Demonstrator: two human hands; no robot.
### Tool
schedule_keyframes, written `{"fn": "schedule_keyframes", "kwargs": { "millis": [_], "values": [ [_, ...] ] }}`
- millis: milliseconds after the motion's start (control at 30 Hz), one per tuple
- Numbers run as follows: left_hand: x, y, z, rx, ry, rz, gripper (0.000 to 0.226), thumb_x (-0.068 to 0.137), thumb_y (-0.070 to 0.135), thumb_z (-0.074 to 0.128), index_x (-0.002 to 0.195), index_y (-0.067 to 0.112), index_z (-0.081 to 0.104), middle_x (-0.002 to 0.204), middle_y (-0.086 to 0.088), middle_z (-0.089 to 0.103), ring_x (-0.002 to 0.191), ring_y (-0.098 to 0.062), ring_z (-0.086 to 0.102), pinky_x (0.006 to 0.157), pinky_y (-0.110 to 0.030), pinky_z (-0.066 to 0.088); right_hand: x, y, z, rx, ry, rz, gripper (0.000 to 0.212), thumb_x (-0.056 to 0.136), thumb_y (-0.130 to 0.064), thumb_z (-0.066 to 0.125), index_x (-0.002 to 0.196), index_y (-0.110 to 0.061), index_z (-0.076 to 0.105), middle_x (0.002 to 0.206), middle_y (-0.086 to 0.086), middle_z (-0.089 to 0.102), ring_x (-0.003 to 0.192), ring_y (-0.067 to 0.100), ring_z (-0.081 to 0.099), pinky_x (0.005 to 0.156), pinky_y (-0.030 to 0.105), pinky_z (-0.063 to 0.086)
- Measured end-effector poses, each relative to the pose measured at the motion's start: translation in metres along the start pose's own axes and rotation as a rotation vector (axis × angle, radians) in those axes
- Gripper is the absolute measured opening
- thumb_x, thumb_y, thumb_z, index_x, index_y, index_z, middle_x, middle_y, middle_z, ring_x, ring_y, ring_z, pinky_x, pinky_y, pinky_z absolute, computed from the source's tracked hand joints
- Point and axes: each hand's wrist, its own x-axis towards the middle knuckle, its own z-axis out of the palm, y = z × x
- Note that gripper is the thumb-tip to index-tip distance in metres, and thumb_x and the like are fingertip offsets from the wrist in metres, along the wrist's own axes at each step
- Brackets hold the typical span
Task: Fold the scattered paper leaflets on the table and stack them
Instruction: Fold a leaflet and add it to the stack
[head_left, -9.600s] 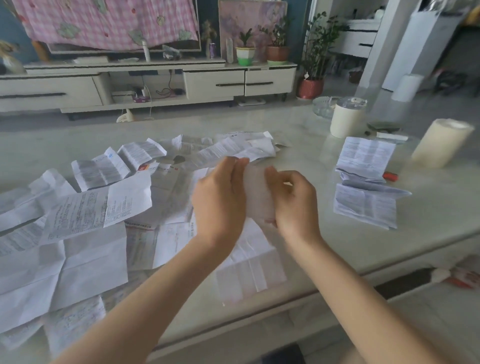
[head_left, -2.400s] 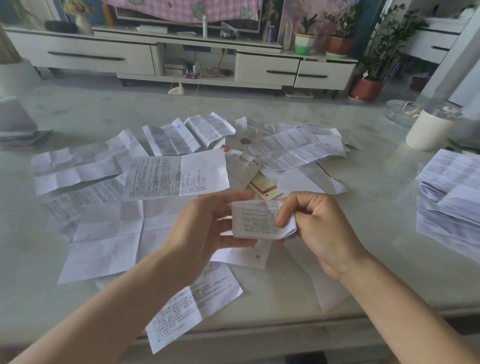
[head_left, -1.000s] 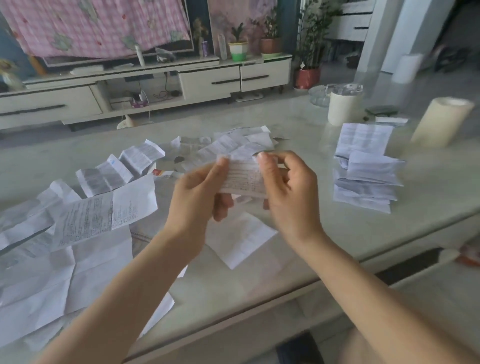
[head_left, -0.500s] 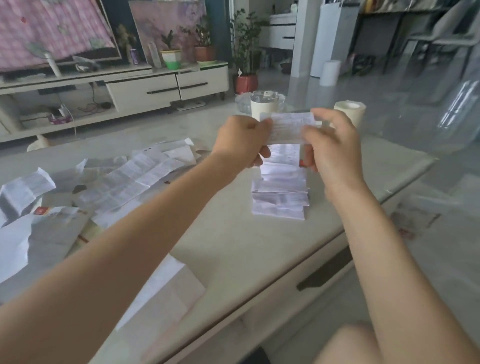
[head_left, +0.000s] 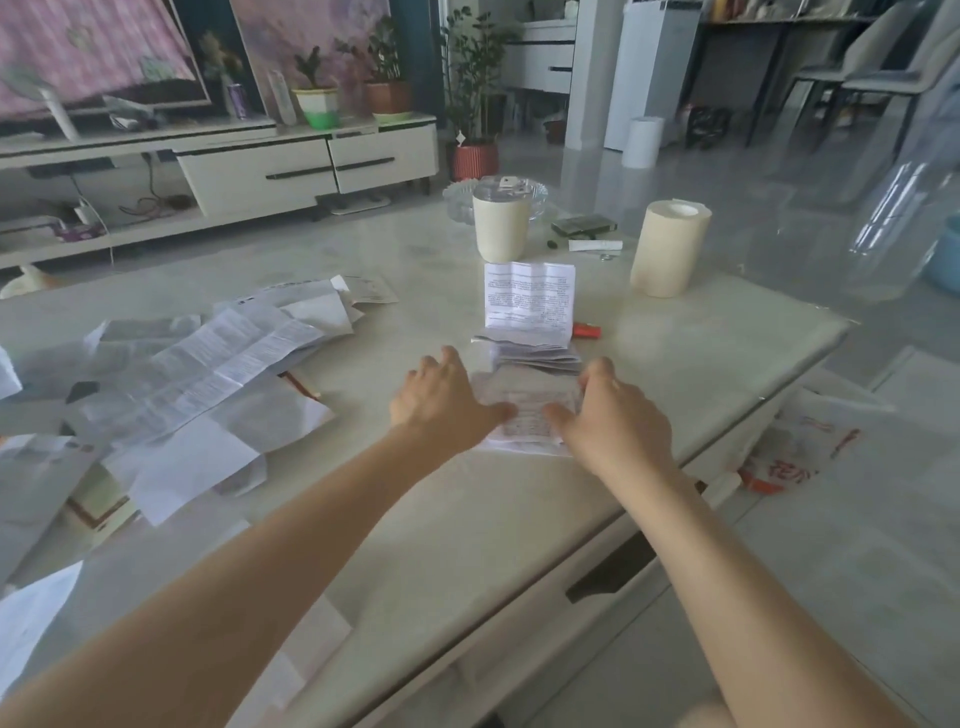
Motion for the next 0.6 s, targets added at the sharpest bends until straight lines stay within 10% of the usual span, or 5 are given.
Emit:
{"fn": "schedule_keyframes", "kwargs": {
  "millis": [200, 433, 600],
  "values": [
    [0.006, 0.002, 0.003, -0.110, -0.142, 0.021, 0.062, 0.080, 0.043, 0.066, 0.131, 0.016, 0.045, 0.130, -0.009, 0.032, 0.123, -0.027, 0.028, 0.097, -0.034, 0.032, 0.004, 0.001, 0.000, -0.048, -0.094, 0.010, 0.046, 0.090, -0.042, 0.052, 0.118, -0.006, 0.050, 0.124, 0.015, 0.041, 0.116, 0.033, 0.039, 0.091, 0.037, 0.036],
    [0.007, -0.009, -0.008, -0.237, -0.270, 0.093, 0.066, 0.067, 0.032, 0.082, 0.117, 0.016, 0.041, 0.113, 0.000, 0.044, 0.094, -0.015, 0.044, 0.066, -0.022, 0.038, 0.004, 0.013, -0.004, 0.434, -0.229, 0.012, 0.049, 0.074, -0.021, 0.077, 0.112, -0.013, 0.046, 0.111, 0.003, 0.055, 0.101, 0.020, 0.054, 0.083, 0.036, 0.049],
    [0.008, -0.005, -0.014, -0.261, -0.374, 0.141, 0.057, 0.067, 0.026, 0.083, 0.113, 0.017, 0.050, 0.117, -0.003, 0.051, 0.101, -0.018, 0.049, 0.074, -0.023, 0.043, 0.004, 0.011, -0.007, 0.590, -0.311, -0.001, 0.063, 0.069, -0.004, 0.078, 0.123, -0.012, 0.048, 0.100, -0.001, 0.057, 0.094, 0.017, 0.056, 0.078, 0.028, 0.045]
  ]
}}
